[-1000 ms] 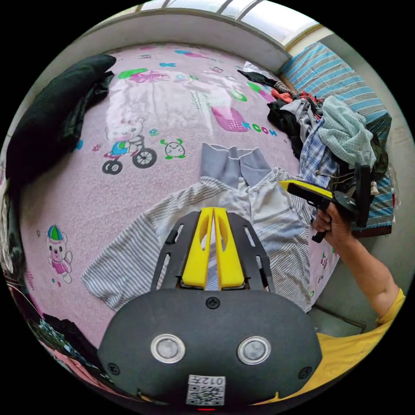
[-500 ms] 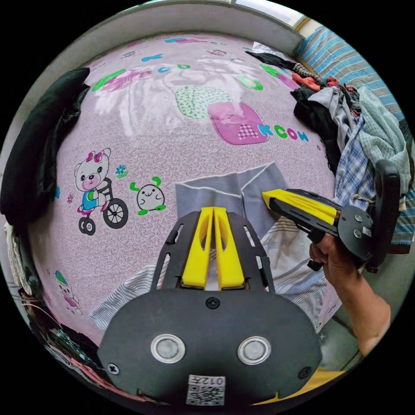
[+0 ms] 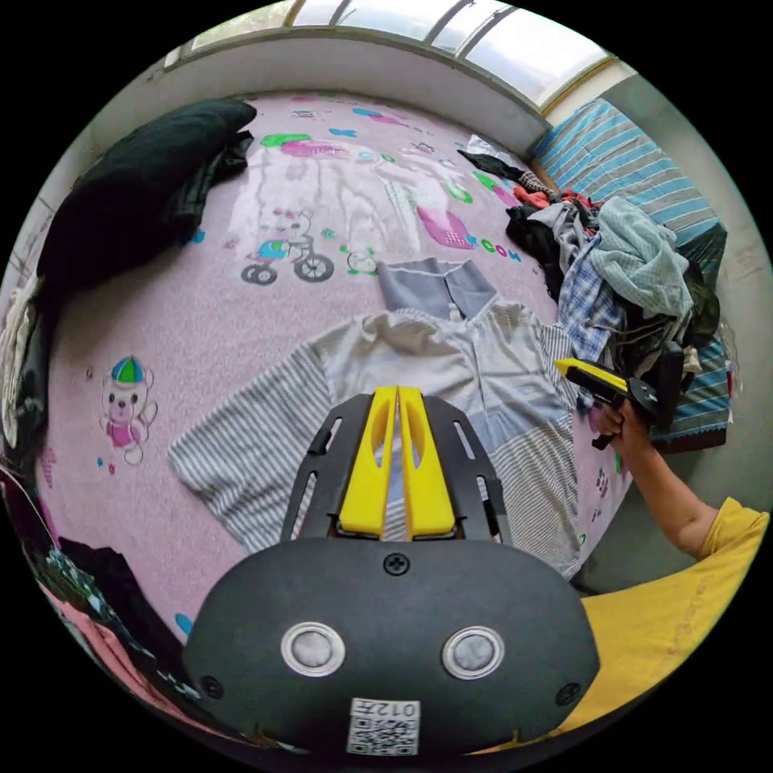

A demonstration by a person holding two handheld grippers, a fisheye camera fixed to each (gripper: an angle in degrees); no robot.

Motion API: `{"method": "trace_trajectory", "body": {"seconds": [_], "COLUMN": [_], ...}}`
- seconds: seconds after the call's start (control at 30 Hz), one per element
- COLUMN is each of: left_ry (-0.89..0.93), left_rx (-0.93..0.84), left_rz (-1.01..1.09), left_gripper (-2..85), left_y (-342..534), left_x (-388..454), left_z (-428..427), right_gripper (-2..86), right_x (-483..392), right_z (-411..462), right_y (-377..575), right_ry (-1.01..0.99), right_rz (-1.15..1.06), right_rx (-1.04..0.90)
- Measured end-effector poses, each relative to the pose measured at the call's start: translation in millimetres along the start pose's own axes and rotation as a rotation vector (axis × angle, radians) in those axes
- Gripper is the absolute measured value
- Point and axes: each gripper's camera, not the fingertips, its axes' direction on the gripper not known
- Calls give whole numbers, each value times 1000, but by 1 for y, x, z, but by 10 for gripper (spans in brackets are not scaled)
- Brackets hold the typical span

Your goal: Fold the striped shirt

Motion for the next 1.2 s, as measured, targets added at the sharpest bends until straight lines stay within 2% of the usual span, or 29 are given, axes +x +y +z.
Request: {"method": "trace_trajectory", "body": {"seconds": [0.07, 0.2, 0.37, 0.53, 0.63, 0.7, 0.8, 0.97, 1.07, 1.2], "left_ry": [17, -22, -108, -158, -178, -194, -137, -71, -105, -104], "left_rx": [-29, -159, -198, -237, -258, -166, -122, -201, -282, -297], "left_rz": [-57, -104, -150, -167, -141, -116, -162, -106, -55, 24], "left_gripper": [4, 4, 3, 3, 4, 4, 5, 4, 3, 0], "left_y": [55, 148, 183, 184, 173, 158, 132, 93, 81, 71], "left_x": [-11, -7, -5, -6, -2, -2, -21, -31, -31, -32], "left_z": [-8, 3, 22, 24, 13, -13, -28, -6, 13, 8], "right_gripper": [1, 1, 0, 0, 1, 2, 4, 3, 2, 1], "right_x": [-5, -14, -20, -20, -13, -19, -49, -154, -201, -228], "right_z": [-5, -1, 17, 19, 14, 1, -5, 50, 82, 114], "right_y": [64, 131, 159, 162, 160, 157, 146, 120, 108, 105], "right_ry": [-17, -30, 60, 149, 160, 105, -77, -235, -273, -260], "right_rz": [50, 138, 112, -6, 39, 51, 28, -163, -241, -294], "right_rx": [-74, -169, -217, -310, -338, -256, -170, -251, -301, -371]}}
